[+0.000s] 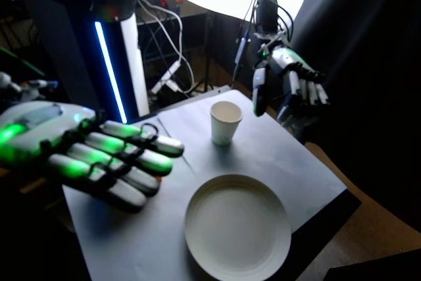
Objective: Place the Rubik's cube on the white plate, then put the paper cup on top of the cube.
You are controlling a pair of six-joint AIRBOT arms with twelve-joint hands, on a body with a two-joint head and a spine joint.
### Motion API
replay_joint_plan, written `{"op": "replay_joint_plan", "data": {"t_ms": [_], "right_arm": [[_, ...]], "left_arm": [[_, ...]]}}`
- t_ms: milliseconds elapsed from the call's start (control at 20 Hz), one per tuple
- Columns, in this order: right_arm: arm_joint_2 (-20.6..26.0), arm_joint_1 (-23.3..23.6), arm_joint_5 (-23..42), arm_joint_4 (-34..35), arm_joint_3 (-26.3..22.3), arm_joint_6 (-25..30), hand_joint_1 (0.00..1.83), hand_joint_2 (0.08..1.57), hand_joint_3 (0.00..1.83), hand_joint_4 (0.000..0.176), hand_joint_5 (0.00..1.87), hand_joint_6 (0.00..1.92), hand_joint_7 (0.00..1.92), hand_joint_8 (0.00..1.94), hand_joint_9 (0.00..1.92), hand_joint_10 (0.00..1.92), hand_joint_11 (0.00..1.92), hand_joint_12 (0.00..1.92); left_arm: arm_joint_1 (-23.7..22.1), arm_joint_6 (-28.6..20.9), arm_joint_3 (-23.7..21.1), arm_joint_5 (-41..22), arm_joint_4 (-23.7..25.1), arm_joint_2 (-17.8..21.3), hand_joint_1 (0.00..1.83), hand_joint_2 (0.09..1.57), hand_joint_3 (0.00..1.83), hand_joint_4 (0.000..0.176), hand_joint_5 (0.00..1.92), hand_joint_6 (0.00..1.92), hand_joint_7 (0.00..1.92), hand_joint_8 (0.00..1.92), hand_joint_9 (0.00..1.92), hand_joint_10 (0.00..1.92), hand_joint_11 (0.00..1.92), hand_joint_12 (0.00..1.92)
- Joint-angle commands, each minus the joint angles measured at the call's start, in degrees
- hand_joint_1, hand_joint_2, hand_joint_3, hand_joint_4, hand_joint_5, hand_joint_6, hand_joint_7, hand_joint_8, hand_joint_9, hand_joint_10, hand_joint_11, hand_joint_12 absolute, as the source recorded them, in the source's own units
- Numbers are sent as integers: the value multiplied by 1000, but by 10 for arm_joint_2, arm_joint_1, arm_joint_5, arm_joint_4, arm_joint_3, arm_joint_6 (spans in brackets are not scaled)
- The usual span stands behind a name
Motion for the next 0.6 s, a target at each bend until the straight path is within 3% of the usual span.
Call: {"op": "replay_joint_plan", "data": {"t_ms": [0, 50, 150, 200, 300, 400, 450, 500, 550], "right_arm": [[0, 6, 73, -2, 3, -1, 253, 1272, 0, 39, 0, 0, 0, 0, 0, 0, 22, 11], [0, 6, 73, -2, 3, -1, 226, 1267, 0, 26, 0, 0, 0, 0, 0, 0, 45, 27], [0, 6, 72, -2, 4, -1, 189, 1261, 0, 50, 0, 0, 0, 0, 0, 0, 24, 33], [0, 6, 71, -2, 5, -1, 194, 1263, 0, 71, 0, 0, 0, 0, 0, 0, 0, 341], [0, 6, 70, -2, 5, 0, 222, 1256, 0, 84, 0, 0, 0, 0, 0, 0, 0, 536], [1, 6, 70, -2, 4, 0, 266, 1224, 0, 56, 0, 0, 0, 0, 0, 0, 0, 580], [1, 5, 70, -3, 4, 5, 313, 1215, 0, 83, 0, 0, 0, 0, 0, 0, 0, 392], [2, 2, 70, -4, 4, 17, 311, 1196, 0, 67, 0, 0, 0, 0, 0, 0, 0, 597], [4, -1, 70, -6, 4, 35, 340, 1175, 0, 67, 0, 0, 0, 0, 0, 0, 0, 584]], "left_arm": [[-5, -2, 3, -71, -1, -2, 262, 1319, 1, 98, 29, 0, 0, 0, 0, 0, 0, 294], [-5, -2, 3, -71, 0, -2, 286, 1320, 0, 93, 27, 1, 0, 0, 0, 0, 0, 382], [-5, -2, 3, -70, 0, -2, 256, 1316, 0, 114, 0, 0, 0, 0, 0, 0, 0, 465], [-5, -2, 3, -70, 0, -2, 254, 1316, 0, 111, 0, 0, 0, 0, 0, 0, 0, 359], [-5, -2, 4, -69, -1, -2, 252, 1325, 1, 97, 0, 0, 0, 0, 0, 0, 0, 131], [-5, -2, 5, -69, -2, -2, 234, 1316, 0, 115, 0, 0, 0, 0, 0, 0, 0, 113], [-5, -2, 6, -68, -3, -2, 247, 1317, 0, 116, 0, 0, 0, 0, 0, 0, 0, 76], [-5, -2, 6, -68, -4, -2, 241, 1309, 0, 108, 0, 0, 0, 0, 0, 0, 0, 14], [-5, -2, 6, -68, -4, -2, 246, 1313, 1, 107, 0, 0, 0, 0, 0, 0, 0, 0]]}}
